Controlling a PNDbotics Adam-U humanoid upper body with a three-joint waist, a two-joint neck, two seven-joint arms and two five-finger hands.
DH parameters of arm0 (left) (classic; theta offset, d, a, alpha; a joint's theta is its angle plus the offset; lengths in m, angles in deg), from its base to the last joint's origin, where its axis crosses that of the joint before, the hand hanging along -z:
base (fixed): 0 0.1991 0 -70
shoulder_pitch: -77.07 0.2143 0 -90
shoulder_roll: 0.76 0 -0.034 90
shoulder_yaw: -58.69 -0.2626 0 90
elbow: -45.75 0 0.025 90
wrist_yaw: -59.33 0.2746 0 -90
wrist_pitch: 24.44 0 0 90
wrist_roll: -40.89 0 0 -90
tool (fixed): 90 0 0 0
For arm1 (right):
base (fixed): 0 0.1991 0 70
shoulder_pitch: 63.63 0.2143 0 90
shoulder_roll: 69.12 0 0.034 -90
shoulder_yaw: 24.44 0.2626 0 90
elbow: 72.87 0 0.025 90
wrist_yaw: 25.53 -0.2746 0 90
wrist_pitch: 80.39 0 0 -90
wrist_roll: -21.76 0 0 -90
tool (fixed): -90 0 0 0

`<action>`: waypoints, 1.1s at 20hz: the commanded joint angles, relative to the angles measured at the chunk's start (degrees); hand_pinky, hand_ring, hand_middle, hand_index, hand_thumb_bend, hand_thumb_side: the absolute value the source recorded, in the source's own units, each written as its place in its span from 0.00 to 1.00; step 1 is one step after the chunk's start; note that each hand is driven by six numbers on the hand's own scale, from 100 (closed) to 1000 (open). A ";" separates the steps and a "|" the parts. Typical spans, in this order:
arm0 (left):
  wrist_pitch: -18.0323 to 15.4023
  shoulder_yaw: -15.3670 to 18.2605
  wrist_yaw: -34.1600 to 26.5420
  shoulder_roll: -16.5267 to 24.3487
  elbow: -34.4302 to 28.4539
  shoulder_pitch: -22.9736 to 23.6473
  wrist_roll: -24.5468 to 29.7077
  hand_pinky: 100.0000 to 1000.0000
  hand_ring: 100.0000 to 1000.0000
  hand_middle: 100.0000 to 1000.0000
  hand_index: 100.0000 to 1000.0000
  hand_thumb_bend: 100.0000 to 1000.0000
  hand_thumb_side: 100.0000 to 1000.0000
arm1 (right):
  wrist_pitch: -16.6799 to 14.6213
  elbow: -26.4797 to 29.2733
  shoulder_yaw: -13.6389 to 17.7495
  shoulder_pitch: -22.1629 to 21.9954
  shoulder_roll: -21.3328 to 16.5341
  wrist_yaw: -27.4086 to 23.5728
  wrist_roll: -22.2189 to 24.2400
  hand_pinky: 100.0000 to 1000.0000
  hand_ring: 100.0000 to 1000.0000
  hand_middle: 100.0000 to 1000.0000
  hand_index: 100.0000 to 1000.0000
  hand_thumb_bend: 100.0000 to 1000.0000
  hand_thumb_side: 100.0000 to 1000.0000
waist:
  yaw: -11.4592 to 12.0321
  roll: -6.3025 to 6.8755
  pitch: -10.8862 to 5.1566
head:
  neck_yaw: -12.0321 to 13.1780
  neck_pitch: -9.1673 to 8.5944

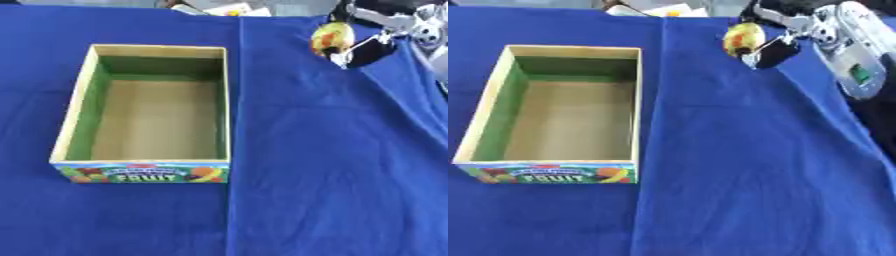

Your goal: Pick up objects on the table and place them in the box.

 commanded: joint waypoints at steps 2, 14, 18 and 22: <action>-0.12 0.02 -0.27 0.89 -0.98 -0.16 0.27 0.53 0.83 0.82 0.74 0.00 1.00 | 0.25 4.23 0.41 4.75 1.62 -0.50 0.40 0.74 0.61 0.46 0.56 0.00 0.11 | 0.14 0.09 -1.76 | -0.66 0.36; -0.55 -0.54 -1.25 0.83 -0.98 -0.70 0.89 0.53 0.83 0.82 0.74 0.00 1.00 | -1.36 5.86 -2.91 13.44 20.00 0.84 5.15 0.72 0.57 0.45 0.56 0.00 0.12 | 1.55 0.30 -2.04 | -2.66 0.89; -0.97 -0.71 -1.71 0.72 -0.98 -1.04 0.91 0.53 0.83 0.82 0.74 0.00 1.00 | -0.86 4.75 -3.06 13.87 25.94 2.76 5.30 0.72 0.56 0.45 0.55 0.00 0.12 | 2.03 0.32 -1.94 | -3.32 0.82; -1.94 -0.81 -2.33 0.76 -0.98 -1.56 0.64 0.53 0.83 0.82 0.75 0.00 1.00 | -0.49 1.92 -3.56 13.03 30.93 6.88 4.67 0.72 0.56 0.44 0.55 0.00 0.11 | 2.53 0.34 -1.75 | -4.03 0.77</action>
